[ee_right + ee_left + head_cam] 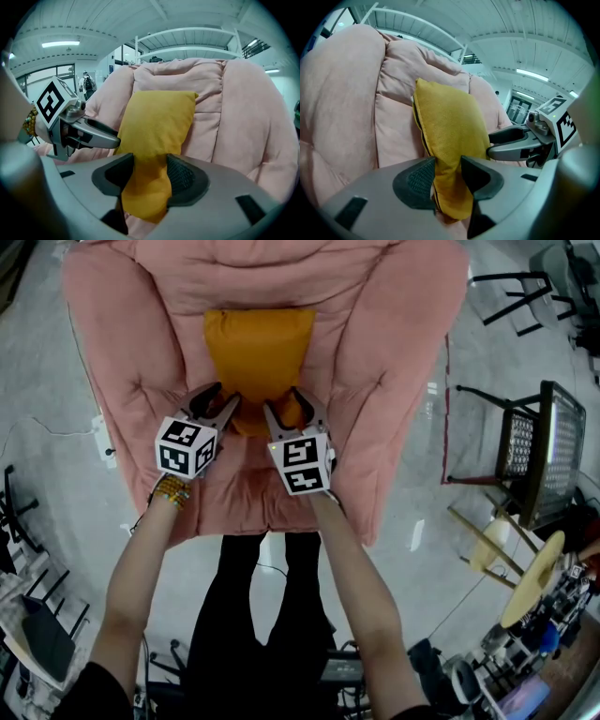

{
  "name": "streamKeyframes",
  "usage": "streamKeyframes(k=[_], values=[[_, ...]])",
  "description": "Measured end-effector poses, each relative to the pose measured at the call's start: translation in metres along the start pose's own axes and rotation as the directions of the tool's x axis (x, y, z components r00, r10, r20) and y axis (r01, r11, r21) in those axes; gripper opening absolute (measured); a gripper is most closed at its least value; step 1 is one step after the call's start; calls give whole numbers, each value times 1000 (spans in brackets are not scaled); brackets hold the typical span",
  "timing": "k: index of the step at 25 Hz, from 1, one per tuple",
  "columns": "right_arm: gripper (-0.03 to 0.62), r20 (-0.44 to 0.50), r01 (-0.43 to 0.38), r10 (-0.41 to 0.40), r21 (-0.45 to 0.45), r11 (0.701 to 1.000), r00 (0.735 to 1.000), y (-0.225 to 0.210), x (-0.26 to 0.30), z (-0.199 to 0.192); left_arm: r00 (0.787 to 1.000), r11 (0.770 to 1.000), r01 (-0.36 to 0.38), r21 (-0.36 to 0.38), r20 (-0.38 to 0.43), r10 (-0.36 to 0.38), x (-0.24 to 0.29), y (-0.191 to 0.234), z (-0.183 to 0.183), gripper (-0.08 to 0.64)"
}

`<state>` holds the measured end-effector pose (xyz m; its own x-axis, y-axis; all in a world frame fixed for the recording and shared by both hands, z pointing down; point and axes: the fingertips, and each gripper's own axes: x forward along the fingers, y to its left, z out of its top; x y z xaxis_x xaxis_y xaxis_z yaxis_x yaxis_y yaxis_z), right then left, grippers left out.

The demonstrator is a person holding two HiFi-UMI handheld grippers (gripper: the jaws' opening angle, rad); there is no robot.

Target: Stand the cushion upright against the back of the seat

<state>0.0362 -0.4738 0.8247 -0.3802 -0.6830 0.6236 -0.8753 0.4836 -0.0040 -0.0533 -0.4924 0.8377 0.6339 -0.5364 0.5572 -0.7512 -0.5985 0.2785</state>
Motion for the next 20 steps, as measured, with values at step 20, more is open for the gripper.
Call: streamKeyframes(k=[20], values=[[80,121,15,-6,-70,997,993,35,-96,6,1000,999,4,44,29,-6,-73,-93,-23,161]])
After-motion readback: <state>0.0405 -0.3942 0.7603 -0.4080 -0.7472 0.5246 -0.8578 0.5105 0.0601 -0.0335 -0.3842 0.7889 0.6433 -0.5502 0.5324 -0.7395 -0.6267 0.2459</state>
